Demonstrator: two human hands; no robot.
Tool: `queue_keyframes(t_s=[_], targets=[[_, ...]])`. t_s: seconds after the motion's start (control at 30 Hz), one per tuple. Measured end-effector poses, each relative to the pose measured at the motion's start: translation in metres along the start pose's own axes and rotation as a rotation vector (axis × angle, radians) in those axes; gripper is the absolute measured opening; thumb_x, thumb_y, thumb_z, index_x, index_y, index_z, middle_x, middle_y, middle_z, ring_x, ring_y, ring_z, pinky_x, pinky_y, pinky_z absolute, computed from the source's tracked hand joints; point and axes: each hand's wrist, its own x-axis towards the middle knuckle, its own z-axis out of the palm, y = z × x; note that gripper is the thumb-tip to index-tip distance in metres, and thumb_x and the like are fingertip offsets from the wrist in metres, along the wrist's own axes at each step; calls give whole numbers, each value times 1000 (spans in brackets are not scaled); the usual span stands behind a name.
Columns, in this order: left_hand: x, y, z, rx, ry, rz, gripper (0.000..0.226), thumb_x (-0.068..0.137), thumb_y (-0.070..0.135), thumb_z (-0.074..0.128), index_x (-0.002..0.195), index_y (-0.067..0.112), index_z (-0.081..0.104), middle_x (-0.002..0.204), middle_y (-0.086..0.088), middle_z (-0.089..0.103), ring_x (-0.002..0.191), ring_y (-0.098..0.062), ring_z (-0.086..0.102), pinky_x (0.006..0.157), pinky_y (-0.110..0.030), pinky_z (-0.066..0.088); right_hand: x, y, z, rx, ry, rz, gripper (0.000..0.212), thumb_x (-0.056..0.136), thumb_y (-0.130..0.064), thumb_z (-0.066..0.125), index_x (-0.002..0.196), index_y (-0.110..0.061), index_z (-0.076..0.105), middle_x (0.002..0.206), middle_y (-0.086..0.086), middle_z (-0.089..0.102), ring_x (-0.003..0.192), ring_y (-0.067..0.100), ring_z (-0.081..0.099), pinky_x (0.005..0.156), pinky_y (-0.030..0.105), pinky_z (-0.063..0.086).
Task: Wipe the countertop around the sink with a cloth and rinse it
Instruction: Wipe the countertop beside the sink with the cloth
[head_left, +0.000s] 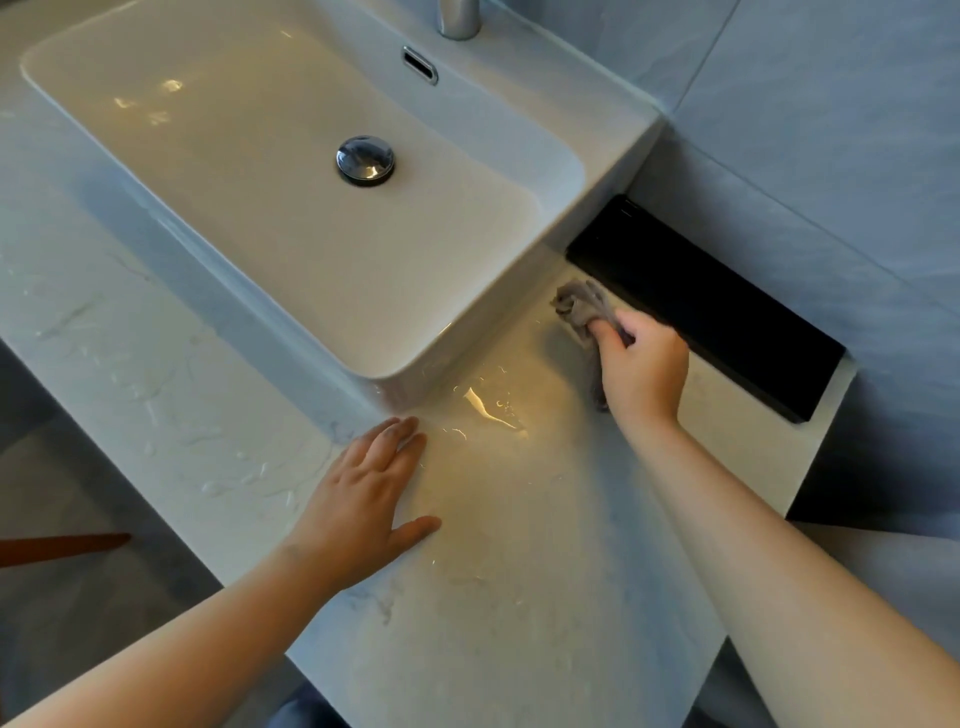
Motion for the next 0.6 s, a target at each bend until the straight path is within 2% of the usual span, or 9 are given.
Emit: queue_keyframes(t_s=[0.07, 0.13, 0.2, 0.27, 0.33, 0.4, 0.47, 0.6], targets=[[-1, -2, 1, -18, 12, 6, 88, 80, 76, 37, 146, 19, 33, 153, -1, 30, 140, -22, 27, 112, -36, 22, 26, 1, 9, -37, -4, -9, 18, 87, -27, 59, 75, -16, 68, 66, -4, 63, 62, 15, 55, 52, 27, 35], [-1, -4, 2, -41, 24, 6, 86, 82, 76, 35, 147, 21, 31, 153, 1, 29, 141, -20, 26, 113, -35, 20, 45, 2, 21, -68, -9, -17, 18, 88, -28, 57, 88, -19, 72, 76, -3, 69, 73, 18, 60, 57, 29, 45], [-1, -5, 2, -39, 36, 10, 85, 82, 76, 34, 147, 21, 32, 153, 1, 30, 140, -20, 26, 113, -36, 20, 56, 5, 37, -97, -15, -6, 18, 88, -29, 57, 87, -20, 72, 79, -1, 69, 80, 23, 60, 60, 31, 47], [-1, -5, 2, -36, 43, 17, 85, 82, 76, 35, 146, 19, 35, 151, 0, 33, 139, -20, 28, 112, -38, 21, 59, 8, 53, -122, -20, 51, 16, 88, -28, 58, 81, -19, 69, 79, 1, 67, 82, 26, 59, 61, 31, 43], [-1, -5, 3, -57, 49, 14, 87, 80, 77, 37, 145, 19, 36, 151, 0, 34, 139, -20, 27, 113, -39, 23, 56, 10, 64, -120, 0, 99, 14, 87, -27, 58, 77, -22, 65, 83, 3, 67, 86, 28, 57, 69, 35, 45], [-1, -6, 4, -85, 59, 18, 88, 79, 78, 38, 145, 19, 36, 151, 1, 32, 140, -19, 25, 113, -39, 23, 50, 8, 66, -120, 5, 115, 12, 88, -27, 59, 85, -20, 69, 94, 3, 67, 95, 28, 56, 78, 41, 47], [-2, -8, 4, -90, 61, 37, 90, 79, 79, 37, 146, 20, 34, 153, 2, 30, 141, -18, 22, 114, -38, 21, 41, 7, 66, -118, -28, 76, 12, 87, -24, 60, 88, -16, 70, 100, 4, 65, 99, 27, 54, 83, 42, 46], [-3, -8, 0, -100, 63, 54, 88, 79, 78, 39, 145, 19, 37, 152, 1, 32, 141, -17, 23, 114, -35, 22, 15, 6, 66, -91, -101, -23, 12, 86, -22, 61, 89, -15, 71, 97, 2, 63, 96, 24, 53, 82, 41, 44]])
